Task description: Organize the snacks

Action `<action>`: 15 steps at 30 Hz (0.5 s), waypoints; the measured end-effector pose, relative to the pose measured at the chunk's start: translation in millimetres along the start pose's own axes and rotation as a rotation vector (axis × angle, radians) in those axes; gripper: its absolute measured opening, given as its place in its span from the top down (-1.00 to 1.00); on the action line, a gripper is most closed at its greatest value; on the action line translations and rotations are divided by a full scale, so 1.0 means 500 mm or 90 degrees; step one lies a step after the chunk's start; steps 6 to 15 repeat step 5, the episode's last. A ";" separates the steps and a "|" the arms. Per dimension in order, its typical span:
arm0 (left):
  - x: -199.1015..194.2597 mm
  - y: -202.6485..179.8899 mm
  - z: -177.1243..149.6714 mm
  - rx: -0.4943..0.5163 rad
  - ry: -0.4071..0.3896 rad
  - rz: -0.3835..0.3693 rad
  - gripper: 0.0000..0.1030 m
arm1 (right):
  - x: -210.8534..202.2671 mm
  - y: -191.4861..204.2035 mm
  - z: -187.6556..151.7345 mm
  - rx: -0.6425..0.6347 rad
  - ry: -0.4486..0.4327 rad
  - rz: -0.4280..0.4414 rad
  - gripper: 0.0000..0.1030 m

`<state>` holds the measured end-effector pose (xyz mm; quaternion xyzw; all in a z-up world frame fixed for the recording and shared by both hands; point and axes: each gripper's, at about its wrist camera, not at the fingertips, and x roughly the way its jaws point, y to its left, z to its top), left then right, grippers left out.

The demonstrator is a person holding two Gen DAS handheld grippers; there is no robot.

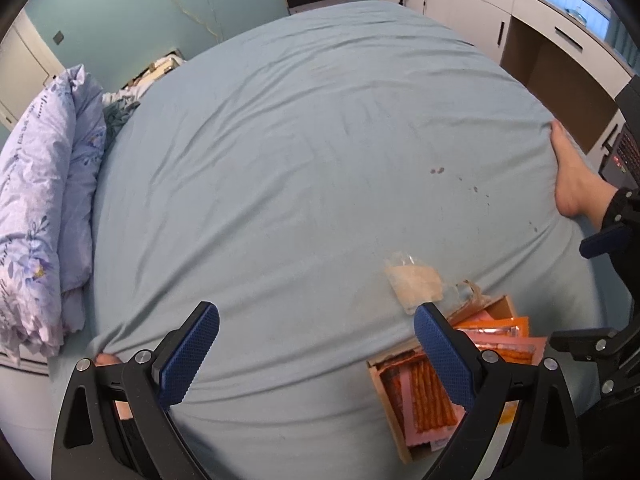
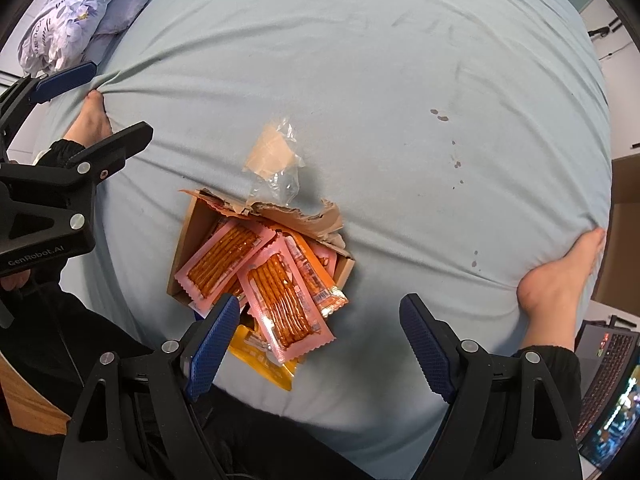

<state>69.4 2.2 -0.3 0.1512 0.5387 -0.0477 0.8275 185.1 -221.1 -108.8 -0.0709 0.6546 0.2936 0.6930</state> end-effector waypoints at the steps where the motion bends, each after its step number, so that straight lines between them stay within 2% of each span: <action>1: -0.001 -0.001 0.000 -0.001 -0.002 0.001 -0.96 | 0.000 0.000 0.000 -0.001 -0.001 -0.001 -0.59; 15: 0.003 0.003 0.000 -0.010 0.003 -0.008 -0.98 | -0.004 -0.002 -0.003 0.001 -0.004 -0.002 -0.59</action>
